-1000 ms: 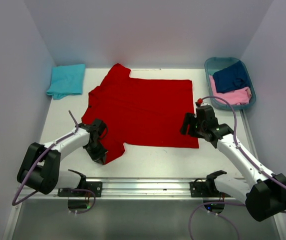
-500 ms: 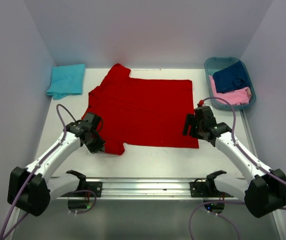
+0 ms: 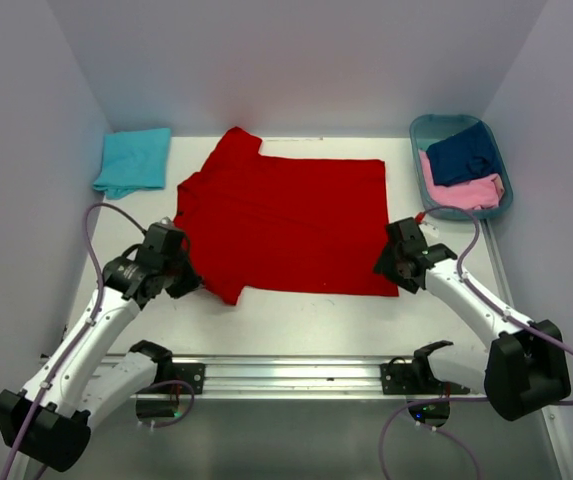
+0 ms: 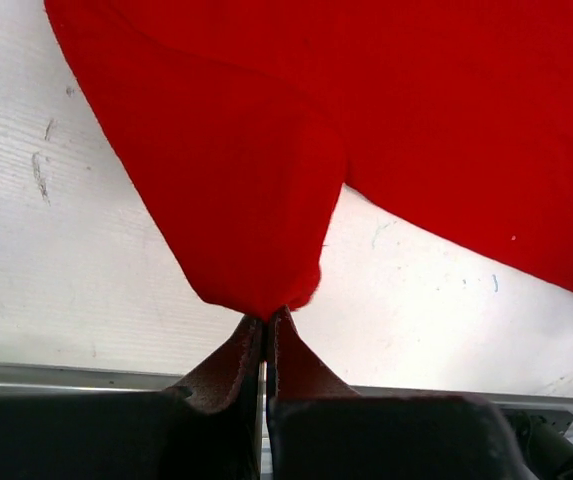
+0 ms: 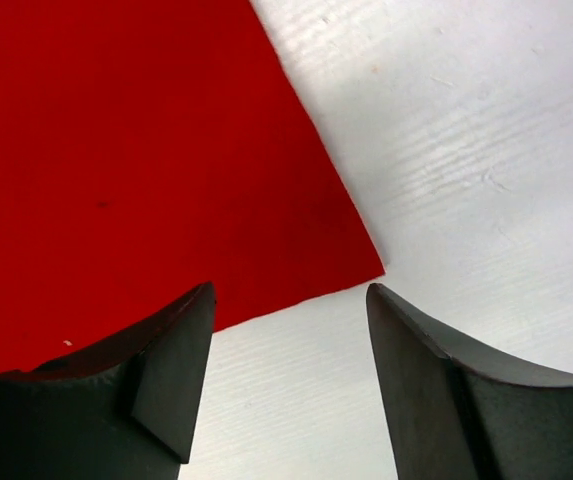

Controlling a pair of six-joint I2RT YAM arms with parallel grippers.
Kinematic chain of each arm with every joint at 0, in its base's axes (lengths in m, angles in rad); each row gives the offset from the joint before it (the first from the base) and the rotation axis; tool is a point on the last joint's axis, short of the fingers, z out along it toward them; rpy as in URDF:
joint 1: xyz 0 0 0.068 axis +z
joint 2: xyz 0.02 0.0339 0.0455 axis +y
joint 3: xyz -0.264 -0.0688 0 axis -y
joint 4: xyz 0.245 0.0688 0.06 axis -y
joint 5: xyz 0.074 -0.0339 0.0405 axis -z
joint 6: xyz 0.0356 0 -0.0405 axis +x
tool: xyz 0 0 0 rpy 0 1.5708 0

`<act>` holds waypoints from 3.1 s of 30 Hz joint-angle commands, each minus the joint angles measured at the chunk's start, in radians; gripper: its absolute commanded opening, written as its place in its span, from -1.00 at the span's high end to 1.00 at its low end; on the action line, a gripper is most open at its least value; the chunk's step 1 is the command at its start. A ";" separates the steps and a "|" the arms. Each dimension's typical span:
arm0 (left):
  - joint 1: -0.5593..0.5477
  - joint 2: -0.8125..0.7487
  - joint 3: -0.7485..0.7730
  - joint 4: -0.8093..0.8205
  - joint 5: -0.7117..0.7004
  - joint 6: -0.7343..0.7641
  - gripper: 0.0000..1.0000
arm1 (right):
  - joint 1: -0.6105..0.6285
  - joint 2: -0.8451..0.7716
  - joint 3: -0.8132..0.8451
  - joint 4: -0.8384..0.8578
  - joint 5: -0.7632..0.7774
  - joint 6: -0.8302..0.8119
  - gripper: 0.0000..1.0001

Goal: Fold and stack the t-shirts
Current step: Grap the side of the flattened tshirt closest away from the robot with both arms, then fold the flattened tshirt in 1/3 of the way

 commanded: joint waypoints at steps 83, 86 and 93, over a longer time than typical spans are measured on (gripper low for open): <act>-0.006 -0.021 -0.005 0.125 -0.116 0.186 1.00 | -0.013 0.052 0.128 -0.105 0.079 0.006 1.00; -0.004 0.070 0.019 0.213 -0.172 0.233 1.00 | -0.015 0.134 0.188 -0.065 0.107 -0.016 1.00; 0.005 0.223 0.147 0.282 -0.249 0.301 1.00 | -0.046 0.293 0.292 -0.019 0.154 -0.071 1.00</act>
